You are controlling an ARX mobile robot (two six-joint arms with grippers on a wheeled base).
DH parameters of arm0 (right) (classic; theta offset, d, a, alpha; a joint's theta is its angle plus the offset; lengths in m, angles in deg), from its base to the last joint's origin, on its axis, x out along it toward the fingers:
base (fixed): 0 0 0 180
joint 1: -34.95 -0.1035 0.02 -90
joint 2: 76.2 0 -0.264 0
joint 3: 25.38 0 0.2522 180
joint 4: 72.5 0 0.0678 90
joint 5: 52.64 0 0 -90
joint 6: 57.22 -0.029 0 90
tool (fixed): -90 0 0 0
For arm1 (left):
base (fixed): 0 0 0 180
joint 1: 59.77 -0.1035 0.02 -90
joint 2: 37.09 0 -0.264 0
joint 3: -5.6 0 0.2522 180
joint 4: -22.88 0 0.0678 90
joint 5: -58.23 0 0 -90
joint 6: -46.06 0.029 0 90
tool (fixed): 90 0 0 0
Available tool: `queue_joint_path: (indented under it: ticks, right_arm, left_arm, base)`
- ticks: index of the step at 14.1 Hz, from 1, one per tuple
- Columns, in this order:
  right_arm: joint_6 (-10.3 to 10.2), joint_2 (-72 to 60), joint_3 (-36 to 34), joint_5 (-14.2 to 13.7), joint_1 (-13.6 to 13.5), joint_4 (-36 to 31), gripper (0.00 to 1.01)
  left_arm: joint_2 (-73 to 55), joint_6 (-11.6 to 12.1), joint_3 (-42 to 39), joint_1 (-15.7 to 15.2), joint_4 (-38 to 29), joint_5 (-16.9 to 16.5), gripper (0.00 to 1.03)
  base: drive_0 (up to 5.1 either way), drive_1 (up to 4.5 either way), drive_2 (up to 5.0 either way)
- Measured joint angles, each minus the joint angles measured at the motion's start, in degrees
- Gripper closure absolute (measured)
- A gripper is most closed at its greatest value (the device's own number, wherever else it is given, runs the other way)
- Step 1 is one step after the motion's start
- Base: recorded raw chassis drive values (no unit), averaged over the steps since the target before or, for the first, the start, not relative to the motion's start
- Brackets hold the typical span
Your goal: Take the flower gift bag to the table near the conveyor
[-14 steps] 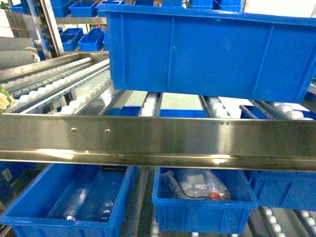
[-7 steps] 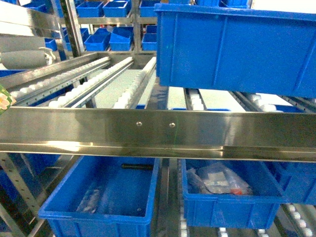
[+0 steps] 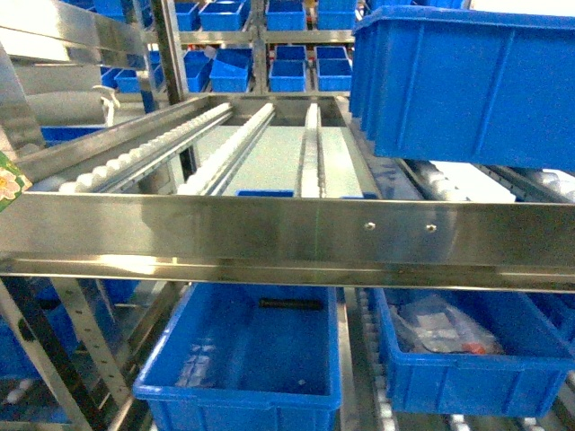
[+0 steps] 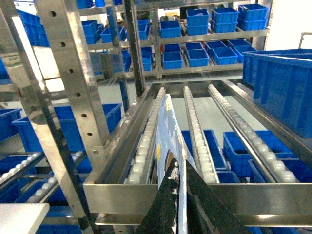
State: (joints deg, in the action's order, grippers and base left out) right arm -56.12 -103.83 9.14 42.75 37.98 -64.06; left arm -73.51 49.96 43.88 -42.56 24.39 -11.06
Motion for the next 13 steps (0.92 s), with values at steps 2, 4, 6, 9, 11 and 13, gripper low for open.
queue_joint_path:
  ticks: [2,4,6,9,11,13]
  right_arm:
    - [0.0,0.0,0.0,0.0,0.0,-0.1,0.99]
    - [0.0,0.0,0.0,0.0,0.0,-0.1,0.99]
    - [0.0,0.0,0.0,0.0,0.0,-0.1,0.99]
    - [0.0,0.0,0.0,0.0,0.0,0.0,0.99]
    - [0.0,-0.1,0.0,0.0,0.0,0.1,0.99]
    - [0.0,0.0,0.0,0.0,0.0,0.0,0.99]
  left_arm:
    - [0.0,0.0,0.0,-0.1,0.0,0.0,1.01]
    - [-0.1,0.0,0.0,-0.1,0.1,0.0,1.01]
    - [0.0,0.0,0.0,0.0,-0.1,0.0,1.01]
    - [-0.1,0.0,0.0,-0.1,0.1,0.0,1.01]
    - [-0.1,0.0,0.0,-0.1,0.0,0.0,1.01]
    - [0.0,0.0,0.0,-0.1,0.0,0.0,1.01]
  base:
    - [-5.1,2.38,2.4]
    - [-4.9,1.39,3.5]
    - [-4.8,1.41,3.6]
    - [-4.4,0.69,4.1]
    - [-4.0,0.05,4.7]
    - [-4.0,0.05,4.7]
